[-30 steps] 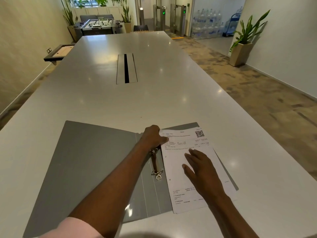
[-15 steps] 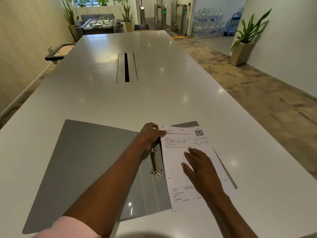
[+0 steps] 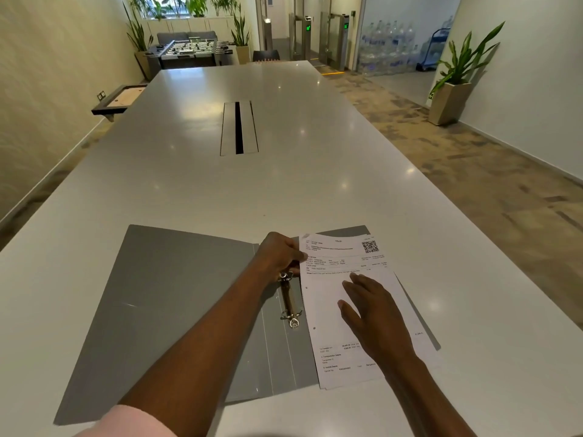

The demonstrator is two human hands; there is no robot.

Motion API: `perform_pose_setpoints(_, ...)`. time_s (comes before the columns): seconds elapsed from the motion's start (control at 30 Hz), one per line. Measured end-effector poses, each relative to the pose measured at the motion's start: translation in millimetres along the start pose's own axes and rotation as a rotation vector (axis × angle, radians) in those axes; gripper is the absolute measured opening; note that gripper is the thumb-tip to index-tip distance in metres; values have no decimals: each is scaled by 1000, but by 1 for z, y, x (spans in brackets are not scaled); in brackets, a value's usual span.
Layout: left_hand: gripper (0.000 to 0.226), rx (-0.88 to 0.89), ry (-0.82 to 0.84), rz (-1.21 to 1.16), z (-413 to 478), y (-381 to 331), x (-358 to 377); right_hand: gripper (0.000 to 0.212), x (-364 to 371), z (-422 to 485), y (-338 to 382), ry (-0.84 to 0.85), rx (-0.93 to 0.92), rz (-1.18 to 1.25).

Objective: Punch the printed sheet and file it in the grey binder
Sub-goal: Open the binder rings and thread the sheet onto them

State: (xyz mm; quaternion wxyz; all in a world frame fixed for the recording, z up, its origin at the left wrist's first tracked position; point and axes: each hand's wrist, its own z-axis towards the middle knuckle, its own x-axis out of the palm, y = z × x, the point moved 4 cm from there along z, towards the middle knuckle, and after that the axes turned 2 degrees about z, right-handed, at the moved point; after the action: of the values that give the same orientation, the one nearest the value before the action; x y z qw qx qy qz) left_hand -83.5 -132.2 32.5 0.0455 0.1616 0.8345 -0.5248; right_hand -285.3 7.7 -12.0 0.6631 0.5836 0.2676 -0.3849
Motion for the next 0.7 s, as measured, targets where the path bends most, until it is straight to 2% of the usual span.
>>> perform_pose_setpoints(0.13,11,18,-6,-17,-1,-1,-1,47,-3,-3,-1,28,22,76)
perform_pose_setpoints(0.23,4,37,12,-48,-6,-2,-2,47,-12,-4,-1,51,136,434)
perform_pose_setpoints(0.3,1,50,22,-98,-11,-5,-4,51,-25,0,-2,13,170,563)
perform_pose_setpoints(0.47,20,57,58,-251,-14,-9,-10,58,-75,23,-15,-189,173,371)
perform_pose_setpoints(0.57,24,81,85,-305,-17,-12,-15,63,-95,33,-24,-163,269,465)
perform_pose_setpoints(0.63,25,102,108,-353,-17,-15,-19,51,-105,36,-22,-95,296,517)
perform_pose_setpoints(0.7,22,117,122,-388,-17,-18,-23,7,-114,38,-18,-19,269,542)
